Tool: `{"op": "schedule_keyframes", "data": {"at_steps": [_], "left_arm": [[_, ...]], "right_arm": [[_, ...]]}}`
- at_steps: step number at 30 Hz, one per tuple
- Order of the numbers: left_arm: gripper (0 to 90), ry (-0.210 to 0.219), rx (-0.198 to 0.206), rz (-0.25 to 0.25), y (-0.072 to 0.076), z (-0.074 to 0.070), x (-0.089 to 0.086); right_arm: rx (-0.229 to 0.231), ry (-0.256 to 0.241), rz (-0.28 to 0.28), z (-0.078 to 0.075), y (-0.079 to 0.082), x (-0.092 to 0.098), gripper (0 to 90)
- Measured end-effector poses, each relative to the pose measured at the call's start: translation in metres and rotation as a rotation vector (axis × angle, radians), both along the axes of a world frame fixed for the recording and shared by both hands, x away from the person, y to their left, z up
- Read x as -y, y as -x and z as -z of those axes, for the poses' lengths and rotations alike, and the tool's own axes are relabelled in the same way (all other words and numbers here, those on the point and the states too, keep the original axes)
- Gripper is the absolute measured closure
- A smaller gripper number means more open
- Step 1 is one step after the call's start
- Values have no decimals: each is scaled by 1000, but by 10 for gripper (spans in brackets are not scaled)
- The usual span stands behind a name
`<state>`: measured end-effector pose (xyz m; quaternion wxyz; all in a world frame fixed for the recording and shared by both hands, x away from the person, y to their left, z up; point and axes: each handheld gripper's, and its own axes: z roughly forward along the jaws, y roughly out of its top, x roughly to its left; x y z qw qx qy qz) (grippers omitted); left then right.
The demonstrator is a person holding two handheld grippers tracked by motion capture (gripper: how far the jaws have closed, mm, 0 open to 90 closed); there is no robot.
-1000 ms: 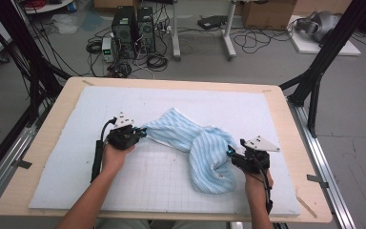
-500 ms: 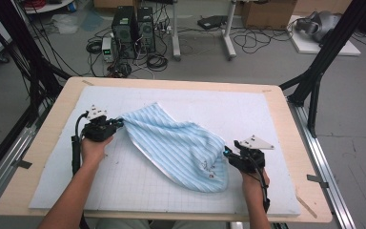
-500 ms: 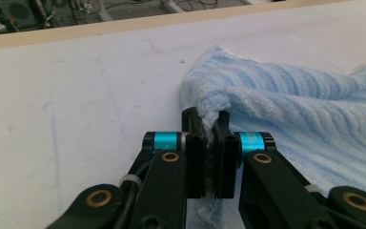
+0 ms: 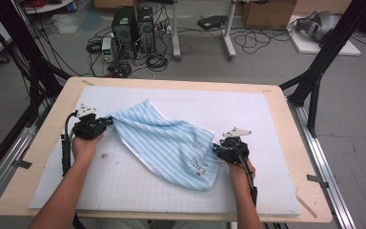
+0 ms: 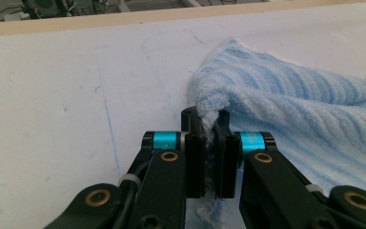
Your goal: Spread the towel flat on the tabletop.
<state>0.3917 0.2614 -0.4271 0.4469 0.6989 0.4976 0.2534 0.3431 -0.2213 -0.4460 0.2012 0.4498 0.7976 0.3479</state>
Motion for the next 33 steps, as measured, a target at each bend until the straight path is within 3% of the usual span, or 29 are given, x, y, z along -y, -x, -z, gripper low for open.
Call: {"op": "schedule_keyframes", "data": {"at_steps": [3, 7, 11, 15, 17, 19, 21, 22, 26, 29, 33], "left_arm": [[834, 10, -2, -3, 0, 1, -1], [732, 0, -5, -6, 0, 2, 1], [465, 30, -7, -37, 1, 2, 2], [330, 78, 34, -44, 6, -4, -1], [294, 85, 51, -44, 10, -7, -1], [281, 94, 68, -12, 16, -9, 1], [282, 91, 80, 35, 23, -10, 6], [284, 85, 88, 55, 27, -10, 9], [295, 90, 97, 110, 38, -9, 19], [308, 82, 83, 151, 41, -10, 26], [322, 88, 110, 158, 44, -13, 31]], "right_arm": [[-9, 58, -2, -4, 9, 1, 846], [24, 132, 14, -5, 32, 14, 852], [40, 139, 38, -4, 54, 30, 853], [44, 158, 22, -5, 73, 37, 846], [49, 180, 8, -7, 78, 37, 793], [76, 178, -12, -13, 80, 35, 662], [117, 127, -28, -20, 79, 30, 551], [147, 88, -63, -27, 73, 22, 479], [154, 49, -127, -31, 57, 2, 420], [151, 54, -210, -30, 38, -25, 394], [138, 146, -275, -24, 13, -62, 381]]}}
